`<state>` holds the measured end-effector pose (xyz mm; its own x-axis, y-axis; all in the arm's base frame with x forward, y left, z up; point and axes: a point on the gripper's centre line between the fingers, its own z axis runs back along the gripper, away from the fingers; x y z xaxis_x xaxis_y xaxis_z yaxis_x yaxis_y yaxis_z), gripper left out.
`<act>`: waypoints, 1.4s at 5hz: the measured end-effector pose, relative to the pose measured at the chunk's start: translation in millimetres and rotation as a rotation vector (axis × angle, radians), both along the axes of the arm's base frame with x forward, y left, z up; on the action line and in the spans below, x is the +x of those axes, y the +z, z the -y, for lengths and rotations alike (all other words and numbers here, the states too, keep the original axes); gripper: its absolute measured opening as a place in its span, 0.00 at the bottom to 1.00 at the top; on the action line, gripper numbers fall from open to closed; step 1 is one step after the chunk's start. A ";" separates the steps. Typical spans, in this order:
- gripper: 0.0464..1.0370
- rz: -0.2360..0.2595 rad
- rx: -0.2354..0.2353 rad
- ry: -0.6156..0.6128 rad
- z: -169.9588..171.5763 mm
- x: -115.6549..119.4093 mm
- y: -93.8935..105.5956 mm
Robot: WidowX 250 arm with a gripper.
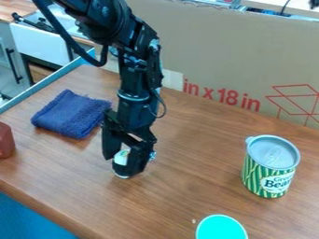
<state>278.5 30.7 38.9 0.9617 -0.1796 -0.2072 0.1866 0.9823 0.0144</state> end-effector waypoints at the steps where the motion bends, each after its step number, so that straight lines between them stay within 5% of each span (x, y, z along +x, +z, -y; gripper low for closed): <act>1: 0.58 0.010 -0.014 0.015 2.2 1.0 -1.0; 3: 0.44 0.032 0.001 0.043 3.5 -9.5 10.1; 5: 0.44 0.105 0.016 -0.106 59.7 -16.2 46.8; 6: 0.44 0.095 -0.005 -0.228 101.0 -17.4 42.7; 7: 0.44 0.077 -0.089 -0.301 136.3 -12.9 25.0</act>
<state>265.6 -105.6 63.9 0.8749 -0.4724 -0.1067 0.4706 0.8813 -0.0436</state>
